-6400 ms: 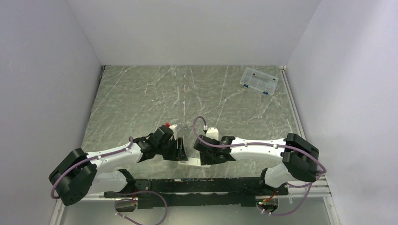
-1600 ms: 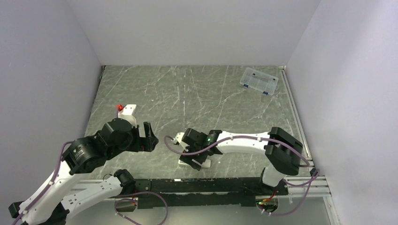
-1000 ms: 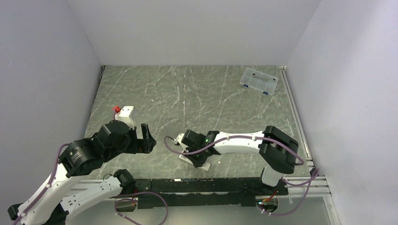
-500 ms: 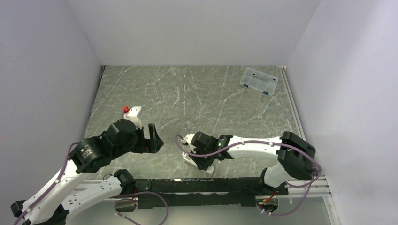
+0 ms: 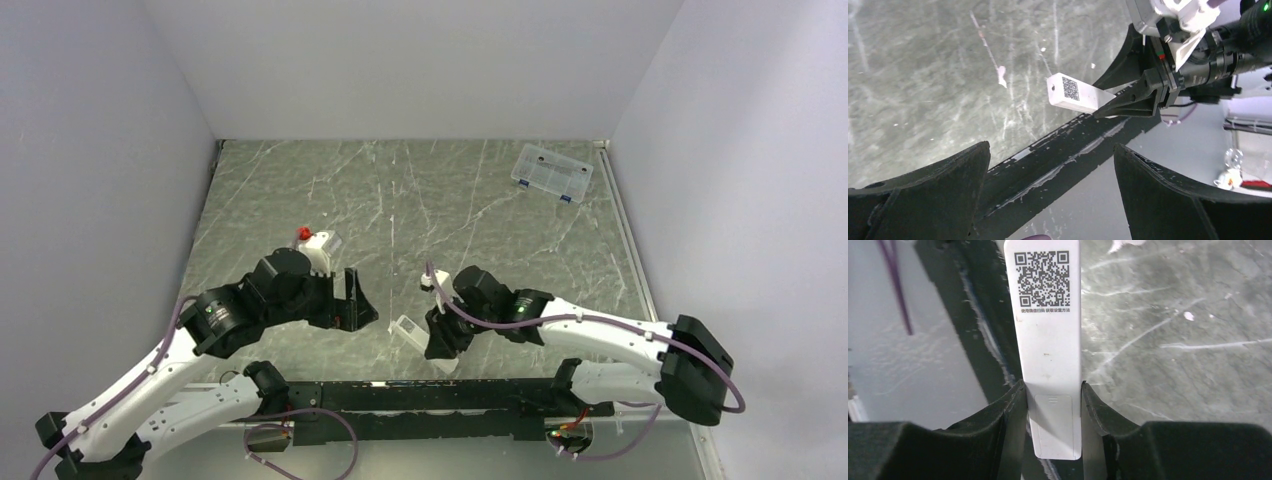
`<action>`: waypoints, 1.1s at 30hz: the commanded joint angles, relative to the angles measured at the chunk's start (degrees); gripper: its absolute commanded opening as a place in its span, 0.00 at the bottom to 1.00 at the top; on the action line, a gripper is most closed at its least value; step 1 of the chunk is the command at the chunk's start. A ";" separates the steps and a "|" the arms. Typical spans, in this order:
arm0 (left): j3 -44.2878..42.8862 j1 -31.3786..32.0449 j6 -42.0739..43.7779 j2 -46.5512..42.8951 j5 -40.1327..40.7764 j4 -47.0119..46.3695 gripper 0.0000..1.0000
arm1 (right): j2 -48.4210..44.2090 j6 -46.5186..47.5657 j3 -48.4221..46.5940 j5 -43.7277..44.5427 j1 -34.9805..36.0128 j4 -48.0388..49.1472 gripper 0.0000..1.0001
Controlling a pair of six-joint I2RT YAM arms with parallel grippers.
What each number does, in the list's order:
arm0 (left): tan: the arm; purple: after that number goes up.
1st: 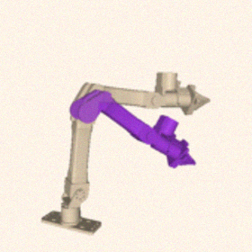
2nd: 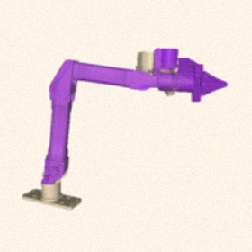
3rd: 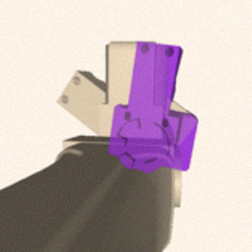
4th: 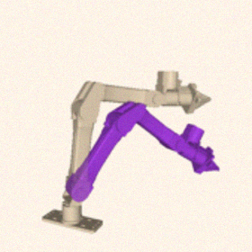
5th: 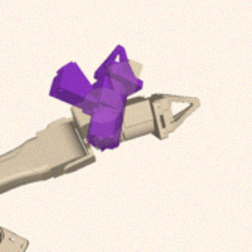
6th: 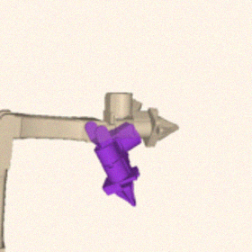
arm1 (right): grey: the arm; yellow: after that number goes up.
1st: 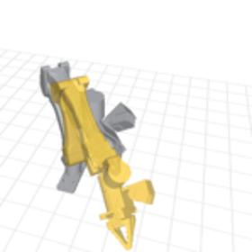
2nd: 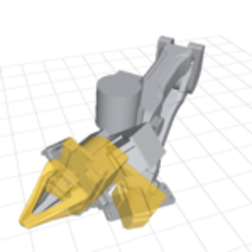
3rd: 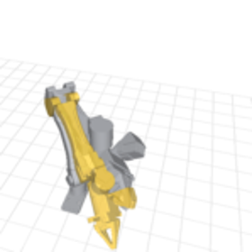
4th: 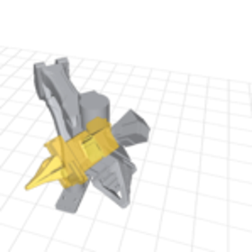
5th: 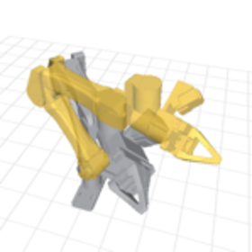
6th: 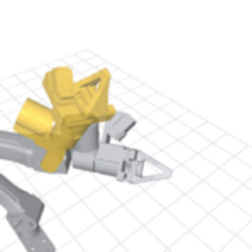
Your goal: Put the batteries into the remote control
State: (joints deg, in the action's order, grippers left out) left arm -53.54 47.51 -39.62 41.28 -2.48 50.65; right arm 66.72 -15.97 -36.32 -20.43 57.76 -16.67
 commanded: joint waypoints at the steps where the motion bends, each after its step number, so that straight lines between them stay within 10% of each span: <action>1: 1.10 -0.08 1.35 0.72 -8.88 -7.01 0.99 | -4.81 -3.63 1.52 -9.64 -1.71 7.85 0.00; 33: 7.09 -1.93 4.22 3.62 -39.23 -24.59 0.85 | -5.86 -26.36 8.10 -43.63 -7.31 43.14 0.00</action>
State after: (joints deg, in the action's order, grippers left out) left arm -46.37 45.82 -36.67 44.53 -37.67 29.63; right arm 60.23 -38.30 -28.29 -60.38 50.65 16.53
